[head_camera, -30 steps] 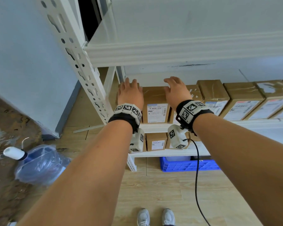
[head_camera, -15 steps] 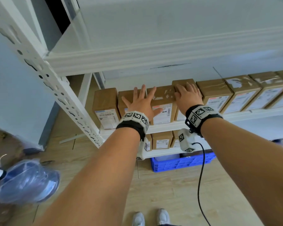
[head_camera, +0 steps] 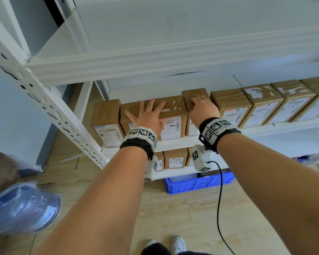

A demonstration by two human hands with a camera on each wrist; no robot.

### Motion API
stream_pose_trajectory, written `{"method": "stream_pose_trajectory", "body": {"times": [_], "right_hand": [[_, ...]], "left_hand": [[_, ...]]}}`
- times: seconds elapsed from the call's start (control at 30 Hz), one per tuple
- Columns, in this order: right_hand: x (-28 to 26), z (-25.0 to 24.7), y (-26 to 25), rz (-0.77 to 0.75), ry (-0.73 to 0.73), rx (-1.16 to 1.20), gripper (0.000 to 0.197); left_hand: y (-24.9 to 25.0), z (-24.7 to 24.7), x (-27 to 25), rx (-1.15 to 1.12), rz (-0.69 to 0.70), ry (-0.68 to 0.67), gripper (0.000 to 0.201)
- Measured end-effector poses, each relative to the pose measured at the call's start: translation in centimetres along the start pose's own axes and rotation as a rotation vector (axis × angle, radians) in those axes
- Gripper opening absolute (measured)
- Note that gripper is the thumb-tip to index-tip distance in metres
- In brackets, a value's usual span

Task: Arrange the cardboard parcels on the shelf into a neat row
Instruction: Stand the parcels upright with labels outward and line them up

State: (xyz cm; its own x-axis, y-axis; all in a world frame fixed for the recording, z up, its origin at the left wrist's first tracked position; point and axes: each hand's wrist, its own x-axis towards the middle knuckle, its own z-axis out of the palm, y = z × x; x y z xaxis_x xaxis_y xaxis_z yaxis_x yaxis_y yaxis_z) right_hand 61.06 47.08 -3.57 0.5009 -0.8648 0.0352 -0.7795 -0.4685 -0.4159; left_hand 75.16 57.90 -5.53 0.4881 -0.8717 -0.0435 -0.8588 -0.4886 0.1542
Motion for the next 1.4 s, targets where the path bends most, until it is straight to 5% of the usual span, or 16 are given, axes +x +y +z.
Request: {"method": "stream_pose_trajectory", "body": {"times": [0.67, 1.0, 1.4], "right_hand": [[0.2, -1.4, 1.9, 0.046, 0.042, 0.106, 0.043], [0.7, -5.9, 9.0, 0.08, 0.087, 0.053, 0.05], [3.1, -9.3, 19.4, -0.001, 0.008, -0.052, 0.056]], "left_hand": [[1.6, -0.3, 0.3, 0.006, 0.075, 0.063, 0.068], [10.6, -0.8, 2.1, -0.064, 0.185, 0.068, 0.068], [20.6, 1.8, 4.3, -0.002, 0.11, -0.045, 0.088]]}}
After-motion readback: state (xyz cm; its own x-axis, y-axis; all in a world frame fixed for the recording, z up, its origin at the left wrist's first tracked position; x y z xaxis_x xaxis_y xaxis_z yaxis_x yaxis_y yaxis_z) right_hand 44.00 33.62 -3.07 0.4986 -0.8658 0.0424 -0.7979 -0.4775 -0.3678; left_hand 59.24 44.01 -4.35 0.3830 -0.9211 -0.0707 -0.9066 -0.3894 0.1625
